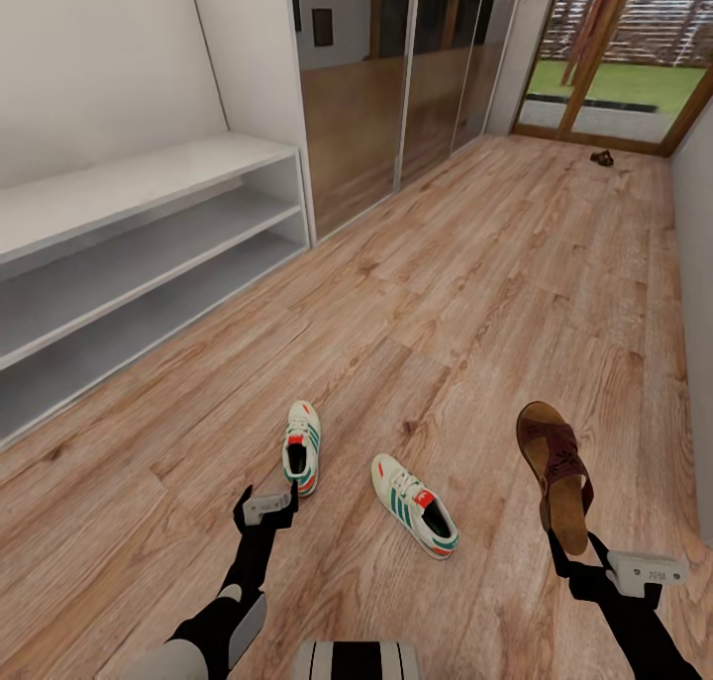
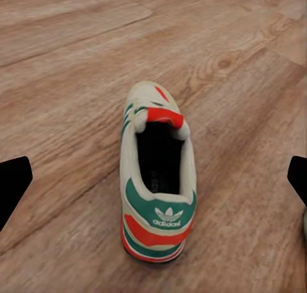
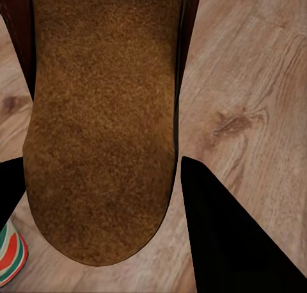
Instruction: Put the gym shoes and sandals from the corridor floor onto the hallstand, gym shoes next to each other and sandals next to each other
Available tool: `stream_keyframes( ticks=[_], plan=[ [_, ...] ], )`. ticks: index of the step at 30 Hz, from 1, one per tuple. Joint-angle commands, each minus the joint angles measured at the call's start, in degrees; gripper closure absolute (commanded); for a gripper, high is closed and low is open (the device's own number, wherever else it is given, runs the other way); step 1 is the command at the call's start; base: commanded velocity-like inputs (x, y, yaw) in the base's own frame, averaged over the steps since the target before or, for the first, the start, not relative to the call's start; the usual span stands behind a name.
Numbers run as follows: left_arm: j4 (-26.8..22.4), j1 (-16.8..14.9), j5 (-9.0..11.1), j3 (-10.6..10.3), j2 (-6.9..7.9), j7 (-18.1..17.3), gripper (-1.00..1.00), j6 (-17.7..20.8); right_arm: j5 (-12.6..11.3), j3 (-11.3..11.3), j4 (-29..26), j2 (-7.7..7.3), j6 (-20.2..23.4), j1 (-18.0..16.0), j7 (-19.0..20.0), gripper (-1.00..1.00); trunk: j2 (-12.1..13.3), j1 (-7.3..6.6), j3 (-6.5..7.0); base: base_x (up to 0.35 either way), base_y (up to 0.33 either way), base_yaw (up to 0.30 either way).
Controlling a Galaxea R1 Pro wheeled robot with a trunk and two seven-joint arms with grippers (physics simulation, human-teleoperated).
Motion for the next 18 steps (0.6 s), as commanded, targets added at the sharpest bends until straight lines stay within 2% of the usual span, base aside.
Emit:
stream_keyframes(
  ticks=[1, 5, 9, 18],
  plan=[
    [0.0, 0.0, 0.0, 0.0, 0.00, 0.0, -1.00, 0.0, -0.2, 0.0, 0.0, 0.00, 0.0, 0.0, 0.0, 1.00, 0.0, 0.00, -0.03, 0.000, 0.000, 0.000],
    [-0.1, -0.5, -0.2, 0.0, -0.32, 0.0, -1.00, 0.0, -0.2, 0.0, 0.0, 0.01, 0.0, 0.0, 0.0, 1.00, 0.0, 0.00, -0.10, 0.000, 0.000, 0.000],
    [-0.1, -2.2, -0.5, -0.2, -0.96, 0.0, -1.00, 0.0, -0.2, 0.0, 0.0, 0.01, 0.0, 0.0, 0.0, 1.00, 0.0, 0.00, -0.13, 0.000, 0.000, 0.000],
    [0.2, -4.6, -0.6, -0.2, -1.25, 0.1, -1.00, 0.0, -0.1, 0.0, 0.0, 0.03, 0.0, 0.0, 0.0, 1.00, 0.0, 0.00, -0.16, 0.000, 0.000, 0.000]
  ],
)
